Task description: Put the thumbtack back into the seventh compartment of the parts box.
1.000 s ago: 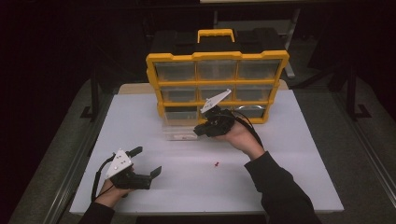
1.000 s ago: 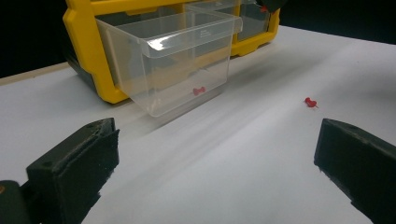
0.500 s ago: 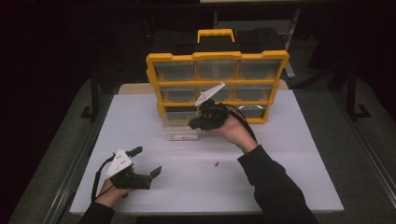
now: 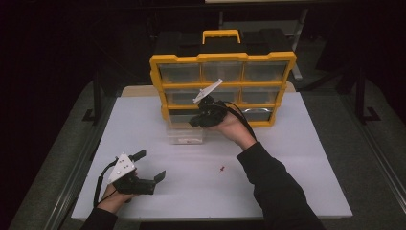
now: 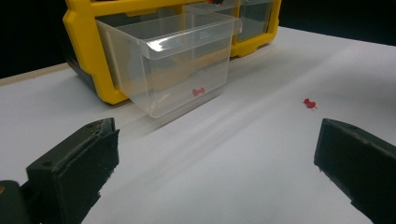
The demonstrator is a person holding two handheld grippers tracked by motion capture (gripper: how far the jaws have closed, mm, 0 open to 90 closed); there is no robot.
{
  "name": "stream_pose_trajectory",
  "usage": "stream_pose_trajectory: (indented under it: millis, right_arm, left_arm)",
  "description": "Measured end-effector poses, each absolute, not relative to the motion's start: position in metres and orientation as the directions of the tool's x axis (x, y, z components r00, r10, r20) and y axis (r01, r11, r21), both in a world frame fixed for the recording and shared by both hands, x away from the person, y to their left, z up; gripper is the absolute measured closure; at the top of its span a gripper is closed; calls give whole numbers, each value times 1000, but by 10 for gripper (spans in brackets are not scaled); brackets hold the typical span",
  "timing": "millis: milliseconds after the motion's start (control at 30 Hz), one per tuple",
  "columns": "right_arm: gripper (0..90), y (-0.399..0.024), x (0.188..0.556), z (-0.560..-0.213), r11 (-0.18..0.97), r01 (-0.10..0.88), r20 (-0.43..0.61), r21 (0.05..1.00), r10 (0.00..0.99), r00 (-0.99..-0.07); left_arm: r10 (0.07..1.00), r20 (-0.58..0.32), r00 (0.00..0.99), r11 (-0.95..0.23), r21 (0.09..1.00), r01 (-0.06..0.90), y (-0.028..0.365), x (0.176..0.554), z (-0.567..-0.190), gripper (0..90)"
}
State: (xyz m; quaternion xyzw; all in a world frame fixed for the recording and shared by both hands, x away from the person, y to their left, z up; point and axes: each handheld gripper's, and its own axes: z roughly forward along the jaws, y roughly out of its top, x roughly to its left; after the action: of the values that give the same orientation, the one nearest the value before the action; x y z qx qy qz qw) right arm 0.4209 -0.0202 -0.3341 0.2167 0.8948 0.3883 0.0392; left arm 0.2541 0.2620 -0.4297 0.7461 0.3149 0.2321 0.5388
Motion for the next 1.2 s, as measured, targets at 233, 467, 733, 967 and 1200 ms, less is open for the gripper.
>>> stream_pose_trajectory:
  millis: [233,467,733,967,1200]
  right_arm:
    - [814,-13,428,-342,615,366,95,699,428,-899]
    - [815,-5,433,-348,636,377,89,674,436,-896]
    - [814,0,438,-354,655,375,81,656,433,-898]
    - [739,-2,440,-353,646,375,83,665,435,-896]
    - [867,-11,437,-344,635,367,82,680,431,-899]
  left_arm:
    - [720,10,694,-226,949,221,262,254,-430,0]
    - [720,8,694,-223,950,220,262,254,-430,0]
    - [718,10,696,-225,949,218,262,254,-429,0]
    - [718,7,696,-222,950,219,262,254,-430,0]
    - [717,9,697,-224,950,219,262,254,-430,0]
